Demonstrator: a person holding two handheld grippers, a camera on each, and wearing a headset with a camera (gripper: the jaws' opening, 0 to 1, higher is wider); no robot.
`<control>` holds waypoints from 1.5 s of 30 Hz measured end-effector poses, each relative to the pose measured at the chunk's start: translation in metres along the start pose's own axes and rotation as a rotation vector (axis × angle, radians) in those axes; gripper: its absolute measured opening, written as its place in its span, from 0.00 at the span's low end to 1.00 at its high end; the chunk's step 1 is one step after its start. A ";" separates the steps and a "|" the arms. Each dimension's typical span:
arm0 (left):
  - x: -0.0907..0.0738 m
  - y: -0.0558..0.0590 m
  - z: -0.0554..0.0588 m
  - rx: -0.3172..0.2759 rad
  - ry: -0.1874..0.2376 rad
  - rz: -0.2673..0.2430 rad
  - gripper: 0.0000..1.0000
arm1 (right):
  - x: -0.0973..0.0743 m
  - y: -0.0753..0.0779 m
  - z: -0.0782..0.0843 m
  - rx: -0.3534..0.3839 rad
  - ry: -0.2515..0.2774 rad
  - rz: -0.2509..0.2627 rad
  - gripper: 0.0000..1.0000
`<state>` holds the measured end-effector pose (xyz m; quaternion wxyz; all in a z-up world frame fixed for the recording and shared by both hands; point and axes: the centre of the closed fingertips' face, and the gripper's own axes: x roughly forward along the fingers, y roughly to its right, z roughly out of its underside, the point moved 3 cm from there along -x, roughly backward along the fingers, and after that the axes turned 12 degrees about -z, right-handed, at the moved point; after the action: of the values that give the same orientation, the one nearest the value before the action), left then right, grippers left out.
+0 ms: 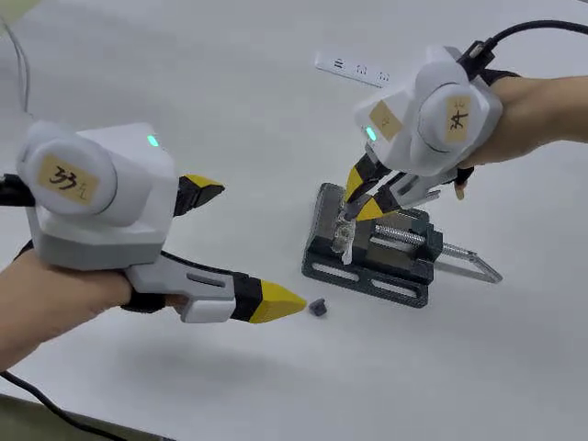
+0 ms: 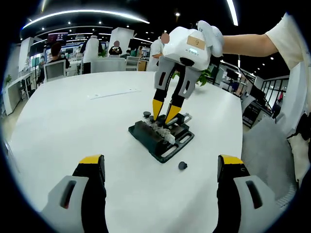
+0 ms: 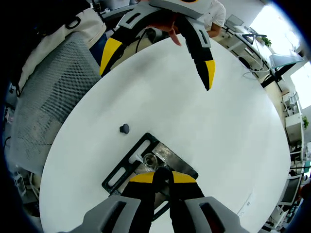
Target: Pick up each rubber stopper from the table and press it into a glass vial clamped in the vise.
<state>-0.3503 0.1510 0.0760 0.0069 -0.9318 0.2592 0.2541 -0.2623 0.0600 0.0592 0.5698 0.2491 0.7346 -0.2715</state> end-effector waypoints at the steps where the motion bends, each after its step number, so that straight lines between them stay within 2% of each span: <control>1: 0.000 0.000 0.000 0.000 0.000 0.000 0.96 | 0.000 0.000 0.000 -0.003 -0.002 0.000 0.05; 5: 0.000 0.001 0.000 -0.002 0.001 0.003 0.95 | 0.000 -0.001 -0.001 0.018 0.020 -0.005 0.05; 8: 0.000 0.002 0.000 -0.005 0.002 0.006 0.95 | 0.001 0.000 -0.001 0.013 0.015 0.001 0.05; 10: 0.000 0.002 0.000 -0.003 0.001 0.006 0.95 | 0.000 0.002 0.002 0.012 -0.009 0.012 0.05; 13: 0.000 0.002 0.000 -0.006 0.002 0.007 0.95 | -0.001 -0.001 -0.001 0.021 0.011 0.003 0.05; 20: -0.001 0.002 0.000 -0.011 0.002 0.006 0.94 | -0.001 0.001 0.002 0.024 -0.006 0.000 0.05; 29: 0.001 0.003 0.000 -0.011 0.004 0.011 0.94 | 0.000 0.003 0.001 0.154 0.027 -0.001 0.04; 36: 0.003 0.003 0.001 -0.010 0.003 0.018 0.94 | 0.001 0.003 -0.001 0.237 -0.005 -0.015 0.03; 42: 0.005 0.006 0.000 -0.010 0.005 0.024 0.94 | 0.001 0.004 -0.003 0.339 0.000 -0.022 0.03; 45: 0.005 0.006 0.000 -0.009 0.004 0.027 0.93 | 0.001 0.003 -0.004 0.350 -0.006 -0.019 0.03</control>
<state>-0.3500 0.1435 0.0743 -0.0010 -0.9288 0.2705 0.2534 -0.2630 0.0649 0.0584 0.5174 0.3364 0.6767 -0.4014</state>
